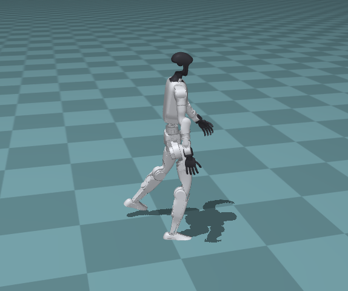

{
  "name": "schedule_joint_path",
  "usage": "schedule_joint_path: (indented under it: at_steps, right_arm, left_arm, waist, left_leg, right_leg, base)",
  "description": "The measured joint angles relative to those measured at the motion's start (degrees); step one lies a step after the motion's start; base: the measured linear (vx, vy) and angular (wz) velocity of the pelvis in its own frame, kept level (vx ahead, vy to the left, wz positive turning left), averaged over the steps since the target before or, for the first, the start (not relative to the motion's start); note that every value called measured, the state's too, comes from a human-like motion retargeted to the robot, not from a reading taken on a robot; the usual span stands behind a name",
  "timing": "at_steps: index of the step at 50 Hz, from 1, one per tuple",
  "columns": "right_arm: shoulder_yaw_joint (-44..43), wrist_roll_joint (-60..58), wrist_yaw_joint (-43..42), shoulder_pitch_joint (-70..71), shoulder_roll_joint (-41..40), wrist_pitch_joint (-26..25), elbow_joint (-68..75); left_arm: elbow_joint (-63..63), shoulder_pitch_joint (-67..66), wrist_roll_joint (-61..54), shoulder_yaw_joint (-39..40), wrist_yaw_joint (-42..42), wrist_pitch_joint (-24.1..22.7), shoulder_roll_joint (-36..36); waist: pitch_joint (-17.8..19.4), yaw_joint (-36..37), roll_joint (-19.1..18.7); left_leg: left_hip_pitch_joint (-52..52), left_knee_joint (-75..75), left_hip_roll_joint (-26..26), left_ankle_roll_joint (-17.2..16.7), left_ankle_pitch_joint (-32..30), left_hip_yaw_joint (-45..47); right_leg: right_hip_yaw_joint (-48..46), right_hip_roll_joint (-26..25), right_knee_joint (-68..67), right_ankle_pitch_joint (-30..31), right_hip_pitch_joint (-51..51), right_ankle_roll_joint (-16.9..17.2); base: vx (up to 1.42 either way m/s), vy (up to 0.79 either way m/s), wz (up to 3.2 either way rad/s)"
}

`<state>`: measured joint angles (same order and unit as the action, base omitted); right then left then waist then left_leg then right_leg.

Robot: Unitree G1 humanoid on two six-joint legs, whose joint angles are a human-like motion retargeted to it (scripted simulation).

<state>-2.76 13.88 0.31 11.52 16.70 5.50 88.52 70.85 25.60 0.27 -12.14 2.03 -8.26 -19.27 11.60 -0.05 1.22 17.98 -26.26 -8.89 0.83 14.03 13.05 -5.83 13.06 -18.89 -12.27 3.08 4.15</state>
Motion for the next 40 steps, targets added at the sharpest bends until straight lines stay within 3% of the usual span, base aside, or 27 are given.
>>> schedule_joint_path:
  at_steps: [3, 9, 15, 20, 25, 28, 30, 35, 40]
  right_arm:
    - [0.1, -0.2, -0.6, 2.1, -0.1, -1.0, -0.7]
    - [1.1, 1.8, -3.0, 5.0, -1.2, 1.6, -6.9]
    - [5.6, 0.6, -3.1, 6.5, -1.8, 4.0, -12.9]
    - [9.8, -4.9, 1.5, 4.2, 0.1, 3.9, -16.7]
    - [9.7, -3.8, 3.6, -1.1, 1.7, 4.6, -16.5]
    - [6.4, -3.9, 1.5, -4.7, 1.8, 3.9, -14.1]
    - [3.4, -5.6, 0.2, -6.8, 1.8, 3.0, -12.2]
    - [0.9, -9.6, 1.3, -10.3, 1.0, 2.1, -7.9]
    - [1.0, -11.4, 6.7, -11.6, 1.4, 2.0, -6.4]
  left_arm:
    - [1.5, -5.8, 1.1, 3.0, 2.8, 2.5, 1.0]
    - [6.8, -17.2, 8.9, 4.7, 6.2, 2.6, 3.6]
    - [16.7, -23.3, 9.6, 4.7, 8.8, 1.2, 4.3]
    - [22.6, -23.5, 5.2, 4.2, 10.3, 1.6, 2.1]
    - [21.3, -21.4, 3.0, 4.8, 9.6, 0.2, -1.4]
    - [19.8, -17.9, -0.1, 5.0, 5.5, -0.3, -3.2]
    - [18.9, -14.7, 0.6, 5.2, 2.4, 0.4, -4.0]
    - [16.0, -5.9, 2.6, 5.8, -1.8, 1.6, -4.1]
    - [10.2, -1.3, 0.9, 4.3, 0.7, 0.6, -2.3]
  waist:
    - [-1.2, 1.6, 0.0]
    - [-3.3, 6.7, 0.8]
    - [-1.9, 13.5, 1.7]
    - [-1.5, 17.5, 1.6]
    - [-2.5, 17.5, 3.1]
    - [-2.9, 14.9, 3.5]
    - [-3.7, 14.0, 3.9]
    - [-4.6, 9.8, 3.2]
    - [-4.9, 3.4, 1.3]
  left_leg:
    - [-7.2, -16.8, -1.5, 0.7, -3.1, 2.5]
    - [-18.4, -27.8, -0.3, 1.0, 2.9, 5.5]
    - [-20.5, -7.3, -1.4, -0.4, 9.2, 13.2]
    - [-18.3, 13.2, -0.3, 0.9, 2.1, 13.1]
    - [-13.4, 13.6, 2.3, 1.3, 6.1, 9.3]
    - [-10.6, 13.9, 3.4, 0.6, 7.3, 5.6]
    - [-9.7, 14.0, 4.1, 0.2, 7.6, 4.3]
    - [-4.3, 17.1, 3.7, -1.8, 6.4, 0.0]
    - [1.4, 19.9, 2.4, -1.3, 4.2, -3.8]
  right_leg:
    - [2.8, -0.5, 0.6, -1.1, -2.3, -1.0]
    - [8.0, 0.2, 1.2, -2.7, -5.1, -0.8]
    - [11.0, 0.6, 2.8, -1.9, -10.1, 2.3]
    - [10.7, 0.1, -1.8, -1.2, -12.6, 2.6]
    - [9.9, 1.1, -19.9, 6.5, -8.6, 3.5]
    - [7.0, 2.3, -35.1, 16.8, -2.8, 3.9]
    - [5.5, 3.8, -42.3, 20.5, 2.0, 2.3]
    - [2.2, 3.7, -47.7, 9.2, 10.9, -0.4]
    - [1.6, 1.0, -29.9, 2.2, 14.2, -0.1]
  base:
    - [0.62, -0.16, -1.03]
    - [0.58, 0.02, -0.94]
    - [0.56, 0.16, -0.64]
    - [0.59, 0.31, 0.06]
    - [0.62, 0.35, 0.66]
    - [0.65, 0.27, 1.15]
    - [0.61, 0.19, 0.91]
    - [0.63, 0.06, 0.81]
    - [0.64, -0.07, 0.74]
